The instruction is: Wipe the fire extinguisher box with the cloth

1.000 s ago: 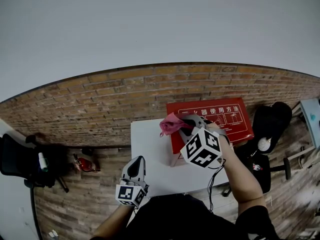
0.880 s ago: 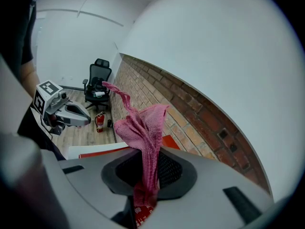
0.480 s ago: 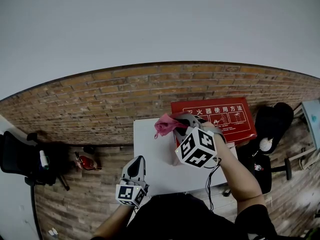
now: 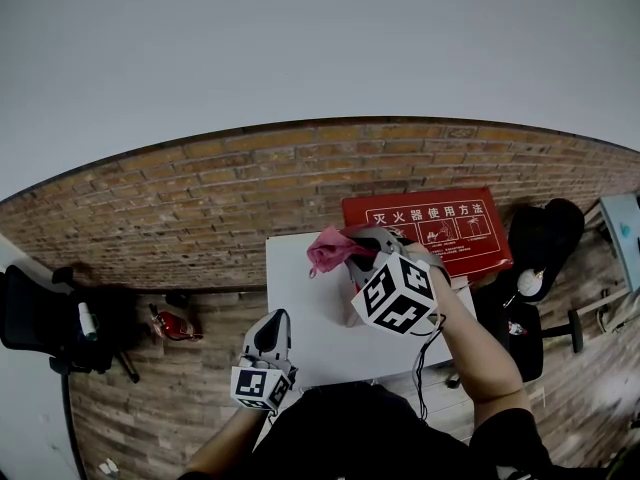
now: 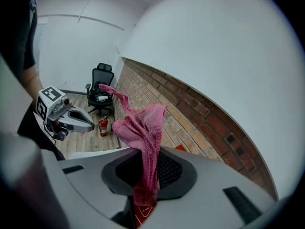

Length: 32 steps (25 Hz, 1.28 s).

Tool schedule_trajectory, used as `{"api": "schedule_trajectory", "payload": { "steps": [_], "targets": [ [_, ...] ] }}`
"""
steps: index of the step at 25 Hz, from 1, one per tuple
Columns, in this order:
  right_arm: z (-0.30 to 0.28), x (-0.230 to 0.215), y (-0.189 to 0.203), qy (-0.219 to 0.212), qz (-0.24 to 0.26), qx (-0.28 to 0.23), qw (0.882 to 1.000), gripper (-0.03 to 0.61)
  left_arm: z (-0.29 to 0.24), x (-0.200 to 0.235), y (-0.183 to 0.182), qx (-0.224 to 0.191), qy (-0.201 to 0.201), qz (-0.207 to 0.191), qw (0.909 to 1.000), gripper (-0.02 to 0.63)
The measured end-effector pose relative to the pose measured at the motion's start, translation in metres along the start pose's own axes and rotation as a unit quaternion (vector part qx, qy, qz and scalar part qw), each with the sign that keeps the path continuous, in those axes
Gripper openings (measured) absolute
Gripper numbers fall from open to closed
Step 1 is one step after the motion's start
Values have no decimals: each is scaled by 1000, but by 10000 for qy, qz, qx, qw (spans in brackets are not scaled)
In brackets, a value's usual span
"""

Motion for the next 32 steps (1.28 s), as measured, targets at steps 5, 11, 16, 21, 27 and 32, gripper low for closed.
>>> {"api": "schedule_trajectory", "payload": {
  "steps": [5,11,16,21,27,32],
  "targets": [
    [7,11,0,-25,-37,13,10000,69,0,-2,-1,8,115,-30,9999,34],
    [18,27,0,-37,-57,-1,10000,69,1,-5,-1,25,244,-23,9997,34],
    [26,37,1,-48,-51,-20,10000,69,-1,-6,-1,44,325,-108,9994,34],
    [28,38,5,65,-63,-1,10000,69,-3,-10,0,57,367,-90,9993,34],
    [34,33,16,208,-68,46,9998,69,-9,-14,3,78,405,-123,9991,34],
    [38,27,25,203,-154,31,9997,69,-15,-18,4,99,432,-151,9989,34]
  ]
}}
Point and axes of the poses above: the fingertips, and each gripper's own axes: z backward along the fingers, x to its left, y out of its underside, the point moved 10 cm from there along z, backward along the fingers, and after that the axes turned 3 degrees about z, right-handed, at the moved point
